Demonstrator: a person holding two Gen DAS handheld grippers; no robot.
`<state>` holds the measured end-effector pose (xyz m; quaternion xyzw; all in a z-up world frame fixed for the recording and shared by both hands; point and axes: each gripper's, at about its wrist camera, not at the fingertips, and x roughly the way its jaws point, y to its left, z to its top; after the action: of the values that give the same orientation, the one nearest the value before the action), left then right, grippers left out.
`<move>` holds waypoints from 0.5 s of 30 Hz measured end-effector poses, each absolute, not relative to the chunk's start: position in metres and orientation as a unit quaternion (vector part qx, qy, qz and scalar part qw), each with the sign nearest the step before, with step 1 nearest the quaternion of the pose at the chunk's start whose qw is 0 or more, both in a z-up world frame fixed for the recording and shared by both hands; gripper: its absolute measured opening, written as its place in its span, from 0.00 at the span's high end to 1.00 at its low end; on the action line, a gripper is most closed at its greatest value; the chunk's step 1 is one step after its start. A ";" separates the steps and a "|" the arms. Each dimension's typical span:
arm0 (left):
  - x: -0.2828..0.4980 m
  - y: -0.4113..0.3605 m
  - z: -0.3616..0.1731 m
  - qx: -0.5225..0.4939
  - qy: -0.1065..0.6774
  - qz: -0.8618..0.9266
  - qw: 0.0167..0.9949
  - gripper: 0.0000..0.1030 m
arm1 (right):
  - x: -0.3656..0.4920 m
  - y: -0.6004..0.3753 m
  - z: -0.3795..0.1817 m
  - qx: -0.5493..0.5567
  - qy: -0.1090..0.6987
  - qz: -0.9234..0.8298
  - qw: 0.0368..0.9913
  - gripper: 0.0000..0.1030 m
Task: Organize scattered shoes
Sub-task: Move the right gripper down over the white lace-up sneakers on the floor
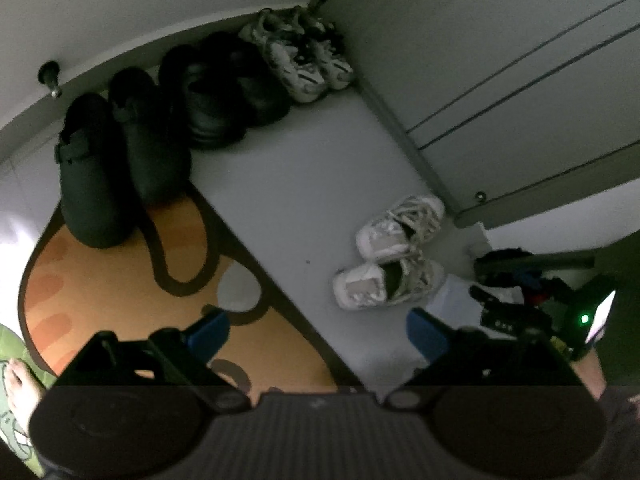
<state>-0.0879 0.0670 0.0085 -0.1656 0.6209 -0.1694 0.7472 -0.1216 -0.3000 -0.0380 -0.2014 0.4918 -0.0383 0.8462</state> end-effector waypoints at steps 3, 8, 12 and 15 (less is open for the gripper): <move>-0.084 0.076 0.006 -0.184 0.629 -0.159 0.738 0.06 | -0.109 -0.305 -0.049 -0.233 0.496 -0.041 0.836 0.08; -0.082 0.088 0.009 -0.216 0.632 -0.159 0.728 0.06 | -0.081 -0.318 -0.065 -0.276 0.501 -0.060 0.818 0.09; -0.083 0.099 0.005 -0.216 0.626 -0.160 0.732 0.06 | -0.051 -0.330 -0.086 -0.267 0.526 -0.066 0.805 0.12; -0.083 0.106 -0.002 -0.185 0.629 -0.154 0.739 0.06 | -0.030 -0.336 -0.099 -0.236 0.542 -0.079 0.803 0.17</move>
<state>-0.0833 0.1064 -0.0022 -0.1854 0.6289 -0.1537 0.7392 -0.0301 -0.3364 -0.0987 -0.2356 0.5417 -0.0792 0.8030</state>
